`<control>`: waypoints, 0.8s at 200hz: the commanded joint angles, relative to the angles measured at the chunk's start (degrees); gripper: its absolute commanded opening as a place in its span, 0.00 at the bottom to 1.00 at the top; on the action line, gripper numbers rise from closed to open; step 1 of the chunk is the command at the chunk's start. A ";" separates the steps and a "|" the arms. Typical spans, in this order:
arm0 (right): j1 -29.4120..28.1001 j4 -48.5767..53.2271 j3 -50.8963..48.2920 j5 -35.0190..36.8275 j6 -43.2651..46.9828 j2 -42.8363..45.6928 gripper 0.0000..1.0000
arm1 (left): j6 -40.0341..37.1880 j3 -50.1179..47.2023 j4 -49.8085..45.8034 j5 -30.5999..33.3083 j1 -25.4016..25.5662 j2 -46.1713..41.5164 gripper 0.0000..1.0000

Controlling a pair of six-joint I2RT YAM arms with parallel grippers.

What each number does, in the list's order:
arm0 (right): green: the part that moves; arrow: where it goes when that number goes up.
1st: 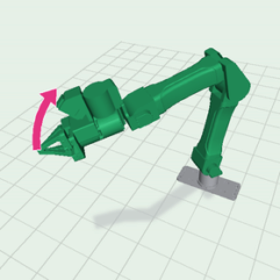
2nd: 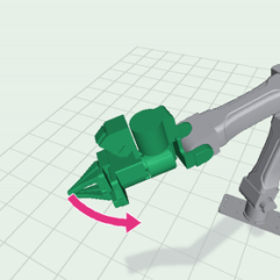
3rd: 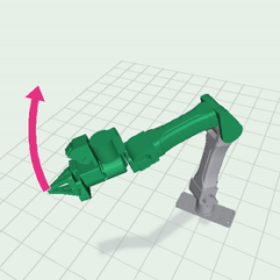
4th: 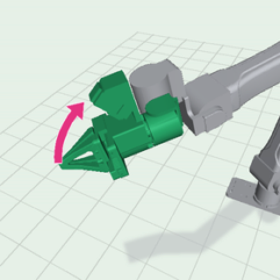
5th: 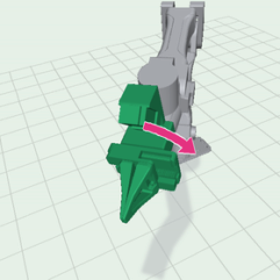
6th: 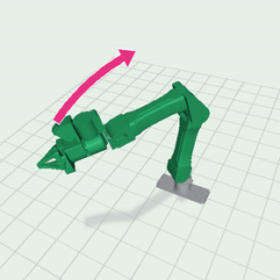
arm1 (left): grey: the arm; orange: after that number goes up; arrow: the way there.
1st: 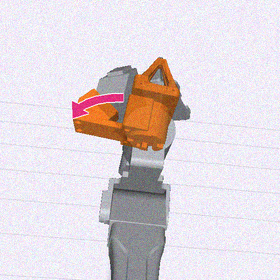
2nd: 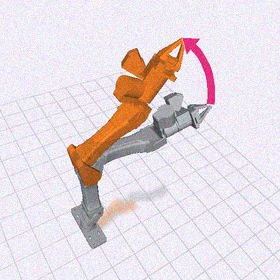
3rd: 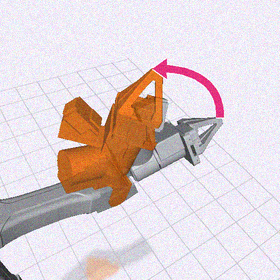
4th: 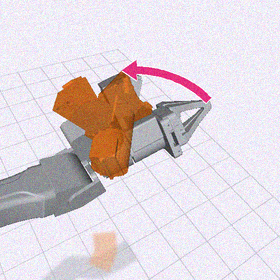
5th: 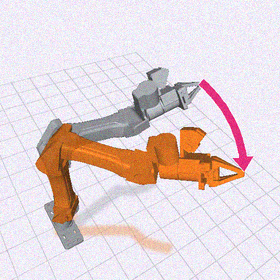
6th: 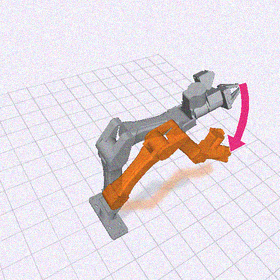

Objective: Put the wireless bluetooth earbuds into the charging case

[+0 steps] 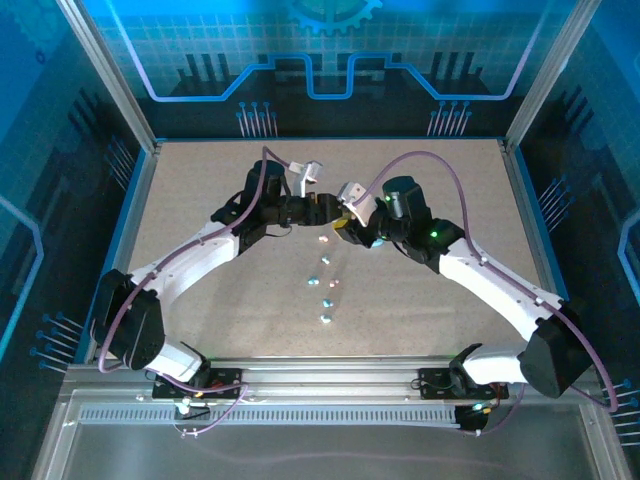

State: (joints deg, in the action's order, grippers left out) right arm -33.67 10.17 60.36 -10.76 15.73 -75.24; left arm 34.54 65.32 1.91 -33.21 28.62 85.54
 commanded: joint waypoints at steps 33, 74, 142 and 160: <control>0.88 -1.28 1.34 2.58 0.91 0.23 0.40 | -0.96 2.44 -3.02 1.83 0.30 -0.15 0.38; 0.89 -0.40 1.49 2.83 0.44 0.31 0.42 | -0.63 2.61 -2.95 1.81 0.30 -0.16 0.19; 5.39 -13.21 -8.13 0.87 -6.10 10.60 0.83 | 10.98 0.11 7.31 -1.04 -1.02 -1.41 0.09; 5.64 -14.00 -9.64 0.27 1.49 10.62 0.79 | 12.98 -0.53 9.31 -1.28 -1.21 -1.79 0.08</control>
State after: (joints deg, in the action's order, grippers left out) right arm -28.71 2.39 53.12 -10.48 11.00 -65.32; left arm 42.00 65.80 5.58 -32.23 27.94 85.49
